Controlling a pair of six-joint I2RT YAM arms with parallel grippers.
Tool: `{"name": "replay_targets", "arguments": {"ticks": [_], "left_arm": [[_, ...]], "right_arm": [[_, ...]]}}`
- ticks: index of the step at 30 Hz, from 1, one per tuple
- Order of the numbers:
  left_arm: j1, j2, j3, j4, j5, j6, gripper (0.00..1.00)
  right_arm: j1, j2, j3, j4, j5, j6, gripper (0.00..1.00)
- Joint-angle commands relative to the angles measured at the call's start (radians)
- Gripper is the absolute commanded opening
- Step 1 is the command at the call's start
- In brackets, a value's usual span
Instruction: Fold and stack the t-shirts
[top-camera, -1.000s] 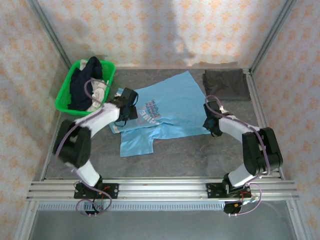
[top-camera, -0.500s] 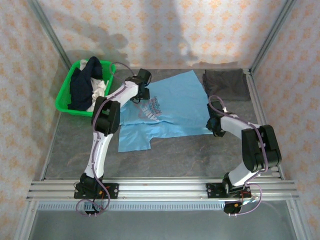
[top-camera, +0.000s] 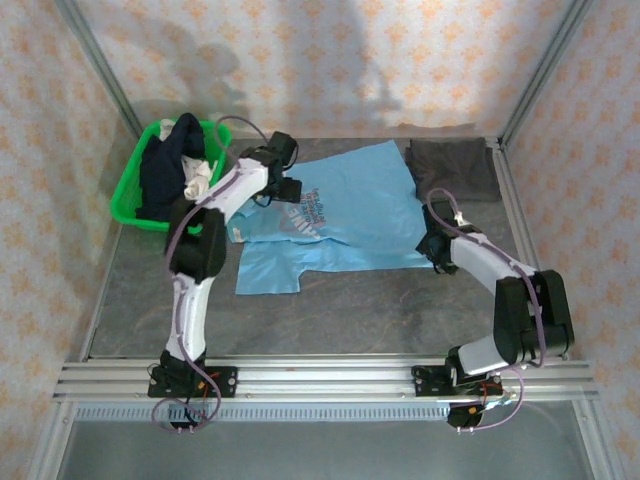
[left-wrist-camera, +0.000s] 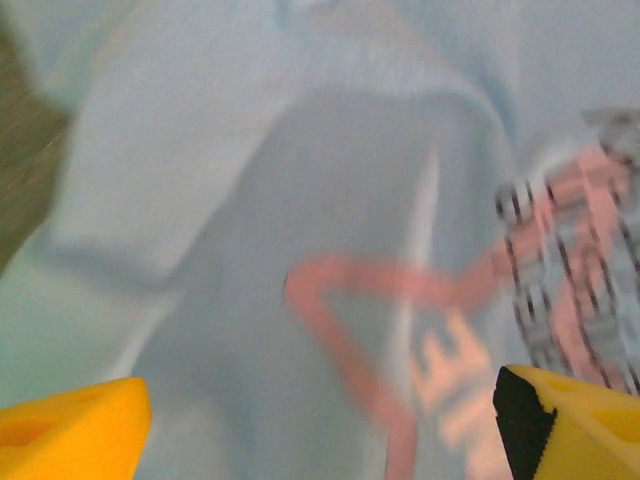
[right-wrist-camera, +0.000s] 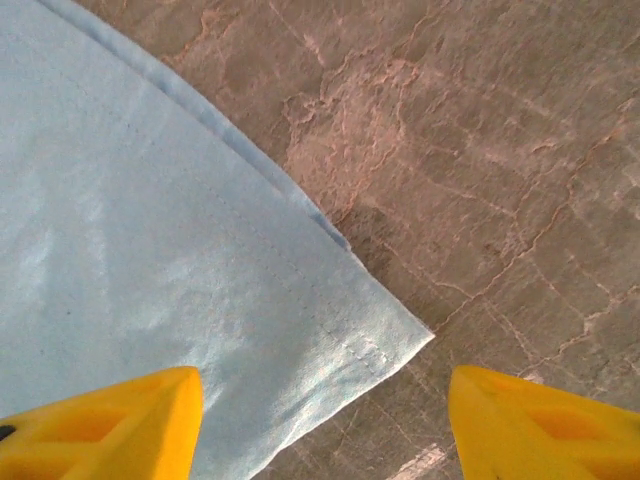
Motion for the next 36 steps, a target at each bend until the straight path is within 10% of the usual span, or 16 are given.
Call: {"name": "replay_targets", "arguments": {"ticks": [1,7,17,30,36], "left_arm": [[-0.033,-0.254,-0.23,0.044,-0.029,-0.041,0.9],[-0.062,-0.591,-0.791,0.157,-0.064,-0.242,0.89],[-0.077,-0.559,-1.022,0.3,0.033,-0.37,0.8],[-0.075,-0.688,-1.016,0.272,0.107,-0.341,0.0],[-0.076,-0.877,-0.992,0.095,-0.045,-0.332,0.0]], "right_arm": [[-0.022,-0.002,0.018,-0.025,0.033,-0.017,0.67],[-0.042,0.017,0.001,0.0,0.016,-0.014,0.68],[-0.047,0.077,-0.011,0.078,-0.039,0.0,0.63],[-0.047,0.094,-0.033,0.073,-0.102,0.036,0.53],[-0.047,-0.043,-0.056,-0.032,-0.019,0.052,0.71]]}}
